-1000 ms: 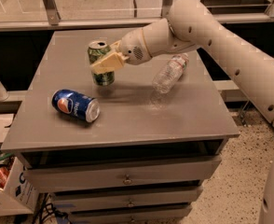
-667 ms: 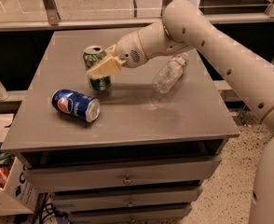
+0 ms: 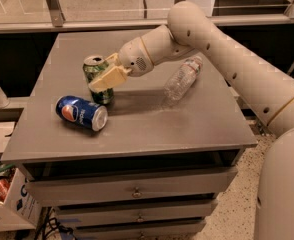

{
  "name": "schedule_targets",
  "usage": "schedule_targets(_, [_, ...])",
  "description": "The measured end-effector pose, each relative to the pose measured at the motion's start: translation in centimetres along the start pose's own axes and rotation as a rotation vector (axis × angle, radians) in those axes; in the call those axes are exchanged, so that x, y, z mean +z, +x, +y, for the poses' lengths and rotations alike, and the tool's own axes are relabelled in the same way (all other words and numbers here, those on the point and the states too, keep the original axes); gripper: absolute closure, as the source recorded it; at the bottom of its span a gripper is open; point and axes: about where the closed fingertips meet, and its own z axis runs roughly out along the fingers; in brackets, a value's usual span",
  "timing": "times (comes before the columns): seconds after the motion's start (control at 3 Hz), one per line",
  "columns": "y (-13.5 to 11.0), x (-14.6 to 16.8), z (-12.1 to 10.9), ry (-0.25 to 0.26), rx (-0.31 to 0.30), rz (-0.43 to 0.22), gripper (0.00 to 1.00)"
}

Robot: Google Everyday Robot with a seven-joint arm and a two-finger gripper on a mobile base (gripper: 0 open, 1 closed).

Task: Move green can near pepsi can

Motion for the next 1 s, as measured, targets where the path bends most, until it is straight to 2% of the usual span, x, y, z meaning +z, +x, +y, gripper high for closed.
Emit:
schedule_targets(0.33, [0.27, 0.62, 0.38, -0.04, -0.016, 0.024, 0.82])
schedule_targets(1.0, [0.42, 1.21, 0.75, -0.08, -0.051, 0.047, 0.35])
